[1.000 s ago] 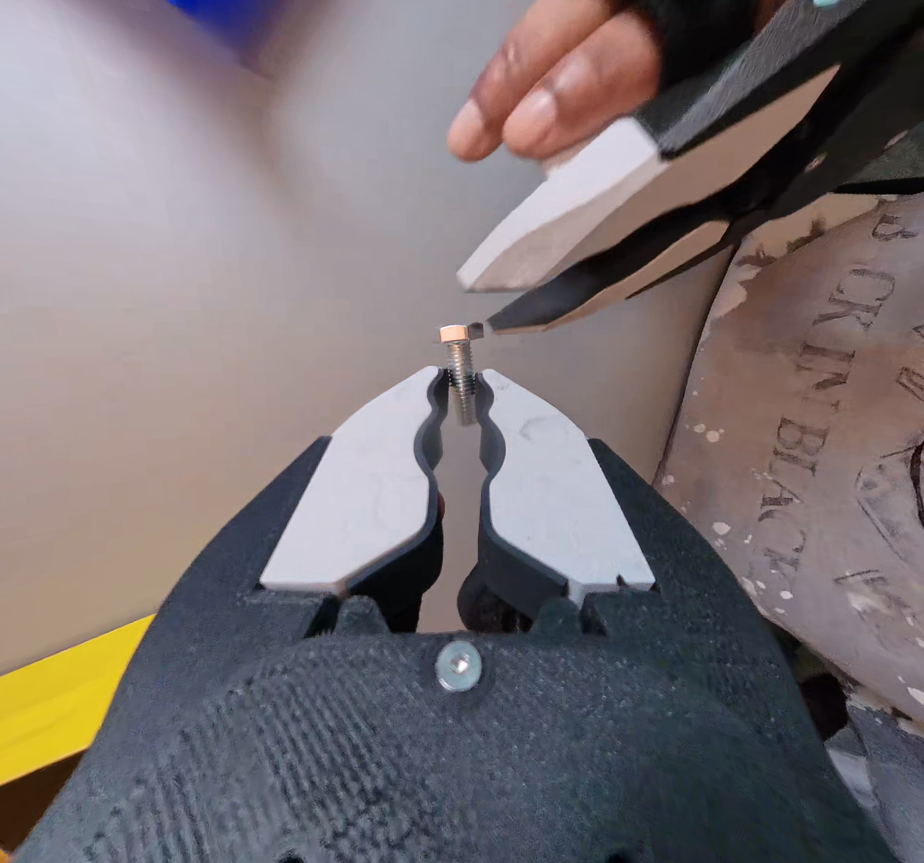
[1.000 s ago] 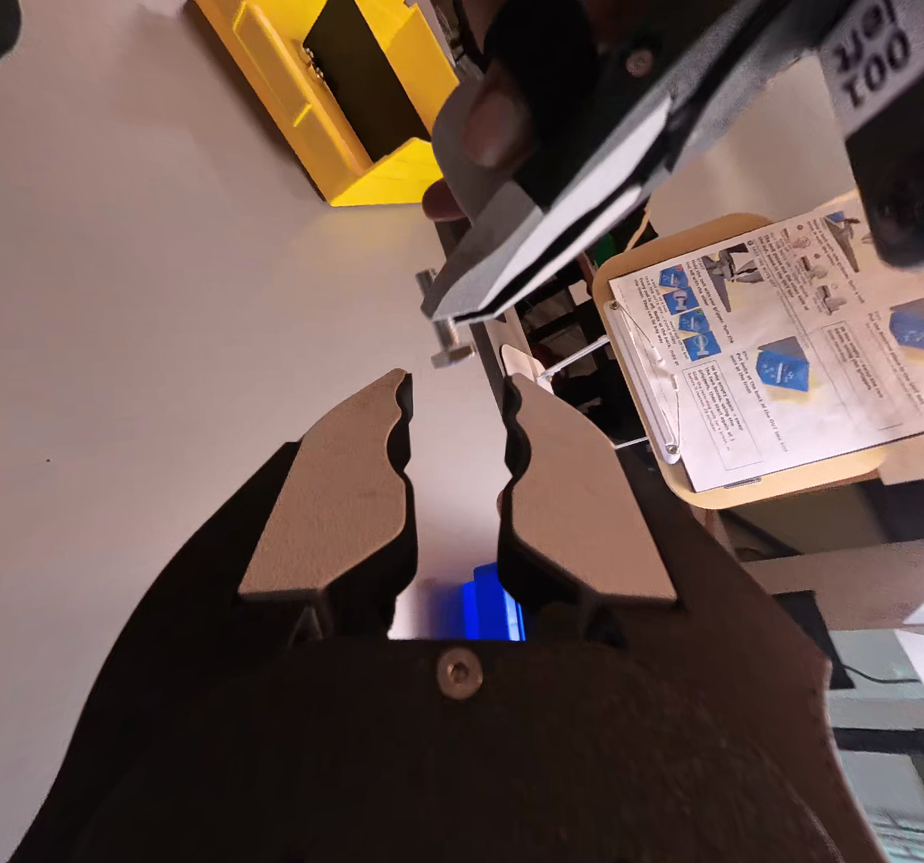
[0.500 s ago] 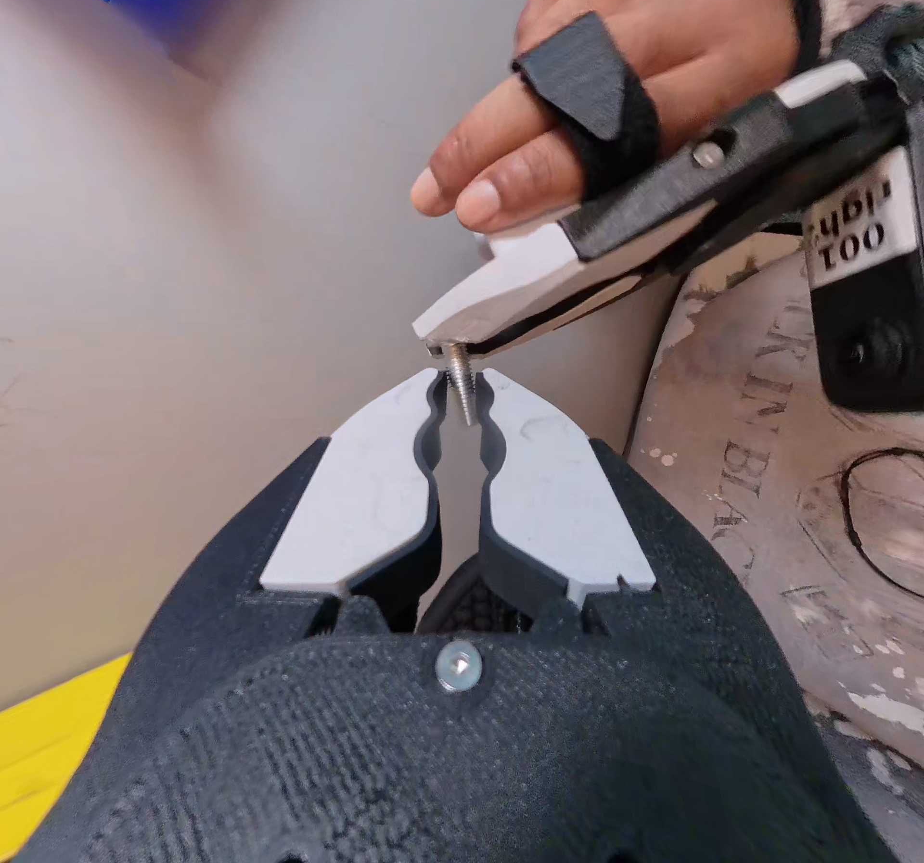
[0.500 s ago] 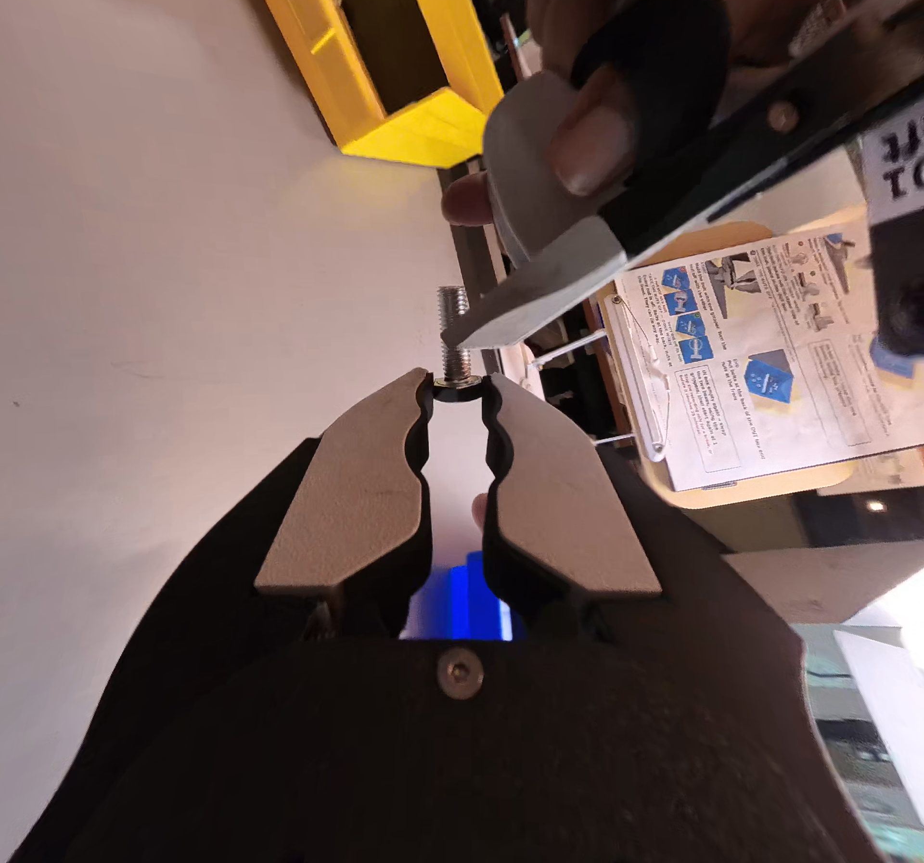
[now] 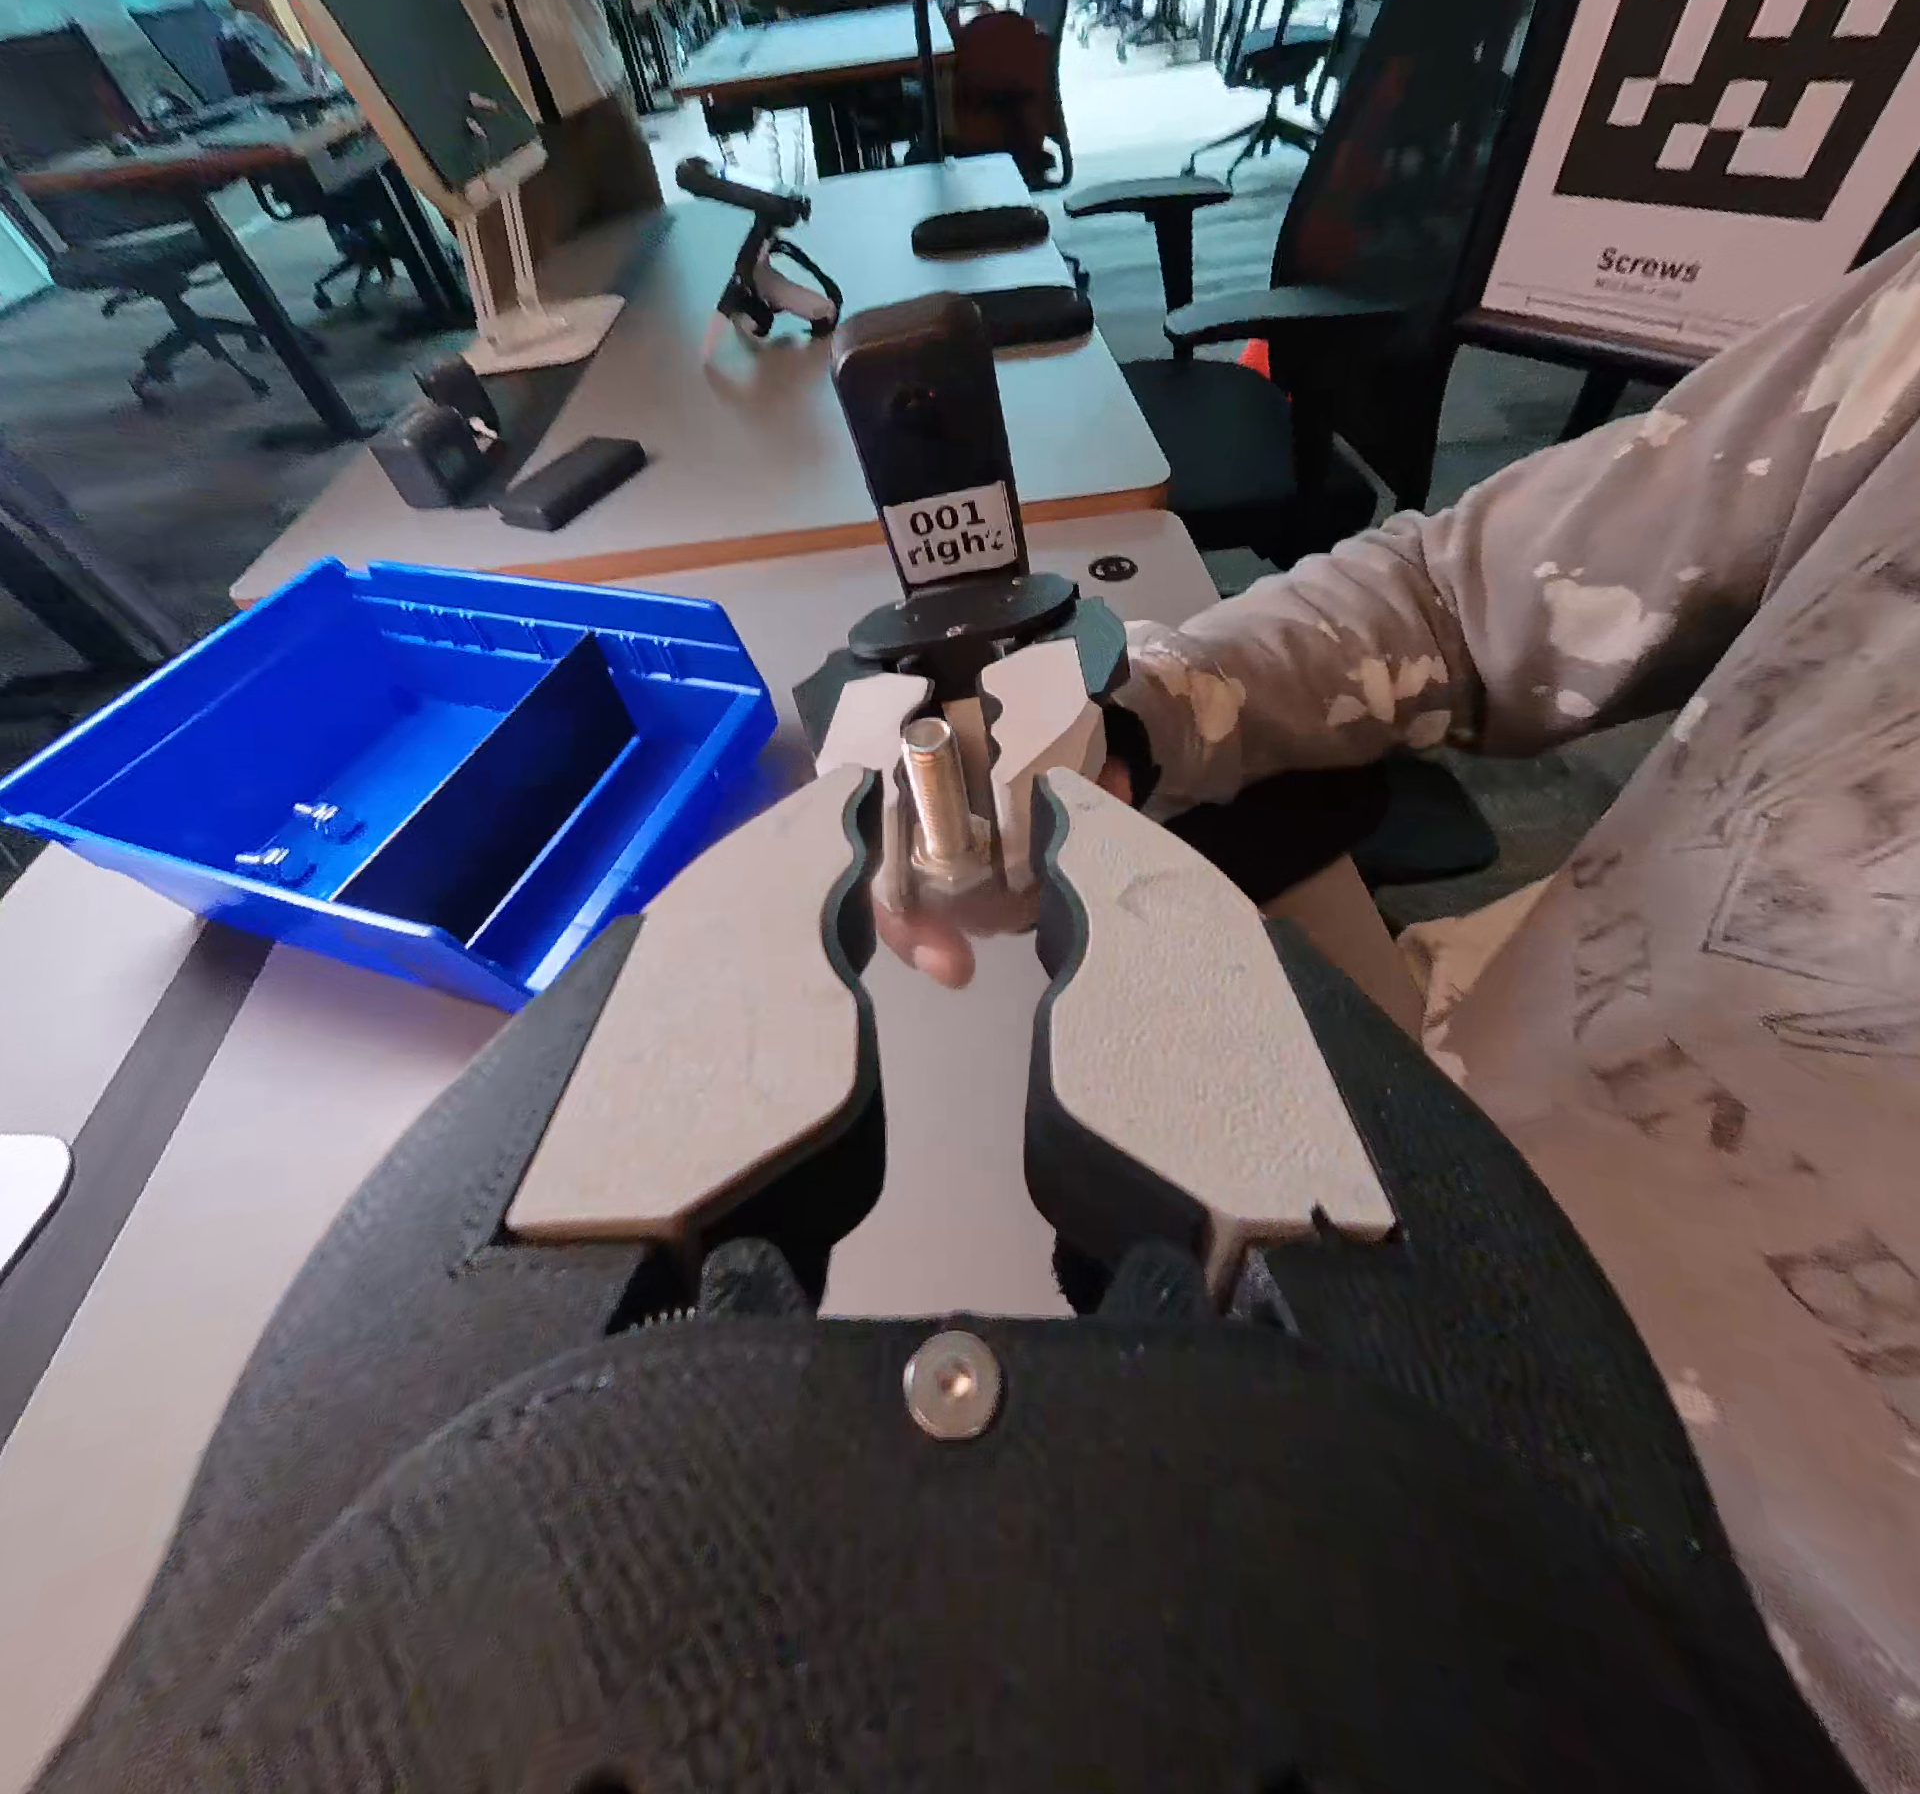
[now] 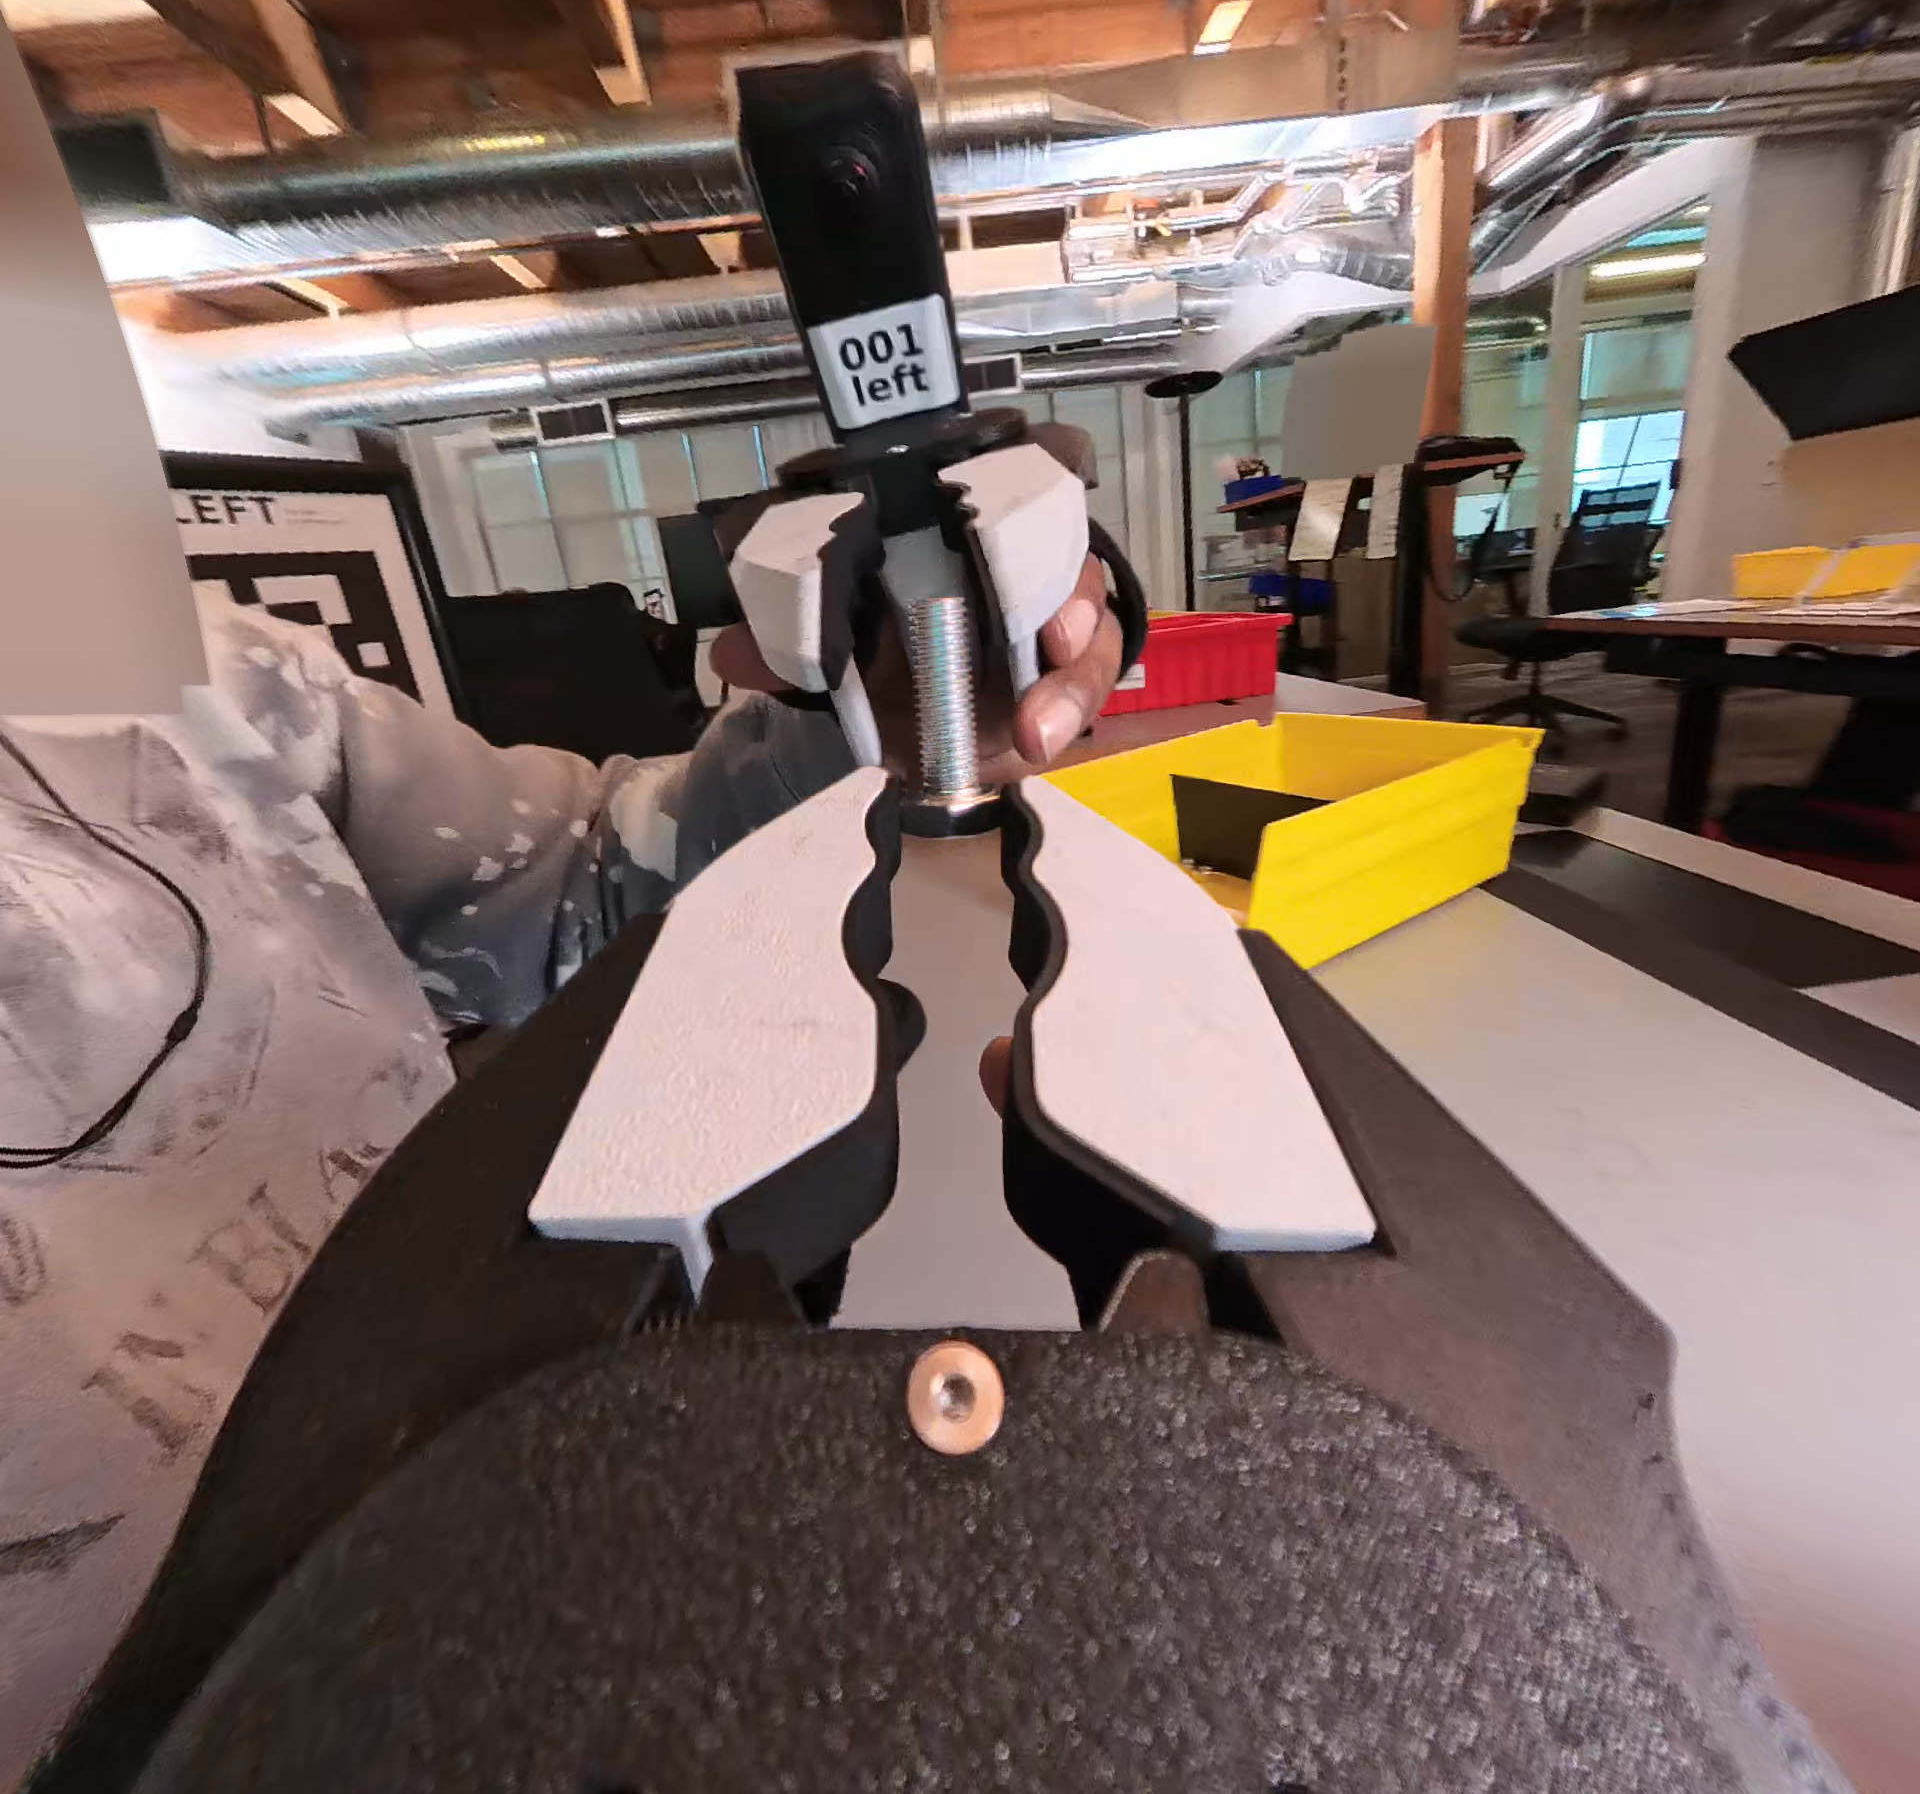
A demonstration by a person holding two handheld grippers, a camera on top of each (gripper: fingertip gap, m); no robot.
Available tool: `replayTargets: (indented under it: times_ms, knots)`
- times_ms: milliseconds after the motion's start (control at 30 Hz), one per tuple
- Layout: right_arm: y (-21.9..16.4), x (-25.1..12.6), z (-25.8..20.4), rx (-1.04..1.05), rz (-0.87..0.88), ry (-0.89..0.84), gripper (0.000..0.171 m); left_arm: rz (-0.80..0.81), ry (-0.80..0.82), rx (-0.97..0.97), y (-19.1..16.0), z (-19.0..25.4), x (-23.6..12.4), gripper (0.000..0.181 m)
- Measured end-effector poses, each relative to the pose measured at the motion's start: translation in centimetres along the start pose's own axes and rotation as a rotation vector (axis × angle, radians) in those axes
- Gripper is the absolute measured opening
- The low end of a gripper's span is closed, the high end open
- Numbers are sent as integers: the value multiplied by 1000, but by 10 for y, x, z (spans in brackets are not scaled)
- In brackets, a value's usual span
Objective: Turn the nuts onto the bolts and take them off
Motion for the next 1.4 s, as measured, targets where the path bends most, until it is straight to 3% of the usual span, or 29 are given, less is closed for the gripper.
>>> replayTargets:
  times_ms: [167,267,900,967,1100,1200,1300,1400]
  knots:
    - [-10,8,-9,-26,-47,23,18,0,-24,2,-7,6,3,11]
    - [-13,10,-8,-39,-64,14,18,-18,-25,-11,-9,6,1,10]
    - [-16,6,1,-75,-115,-69,18,24,-26,-103,-10,-3,6,10]
    - [-14,5,2,-66,-102,-73,18,50,-4,-112,-5,-6,1,22]
    - [-9,-1,6,-53,-72,-93,18,62,128,-125,5,-29,-37,28]
    - [-7,-9,12,-62,-74,-123,18,-54,351,-122,-7,-64,-93,27]
    - [-5,-16,17,-66,-71,-151,18,-272,551,-199,-42,-101,-164,26]
    - [-4,-20,22,-60,-73,-170,18,-617,702,-325,-106,-125,-235,26]
Point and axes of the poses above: each gripper's, where its closed fingertips meet, x out along the fingers, y out of its top, z = x × y across the jaws, the point moved 2 cm from there along -x, back along the fingers, and after that the axes turned 1 degree about x, right-handed, at the moved point
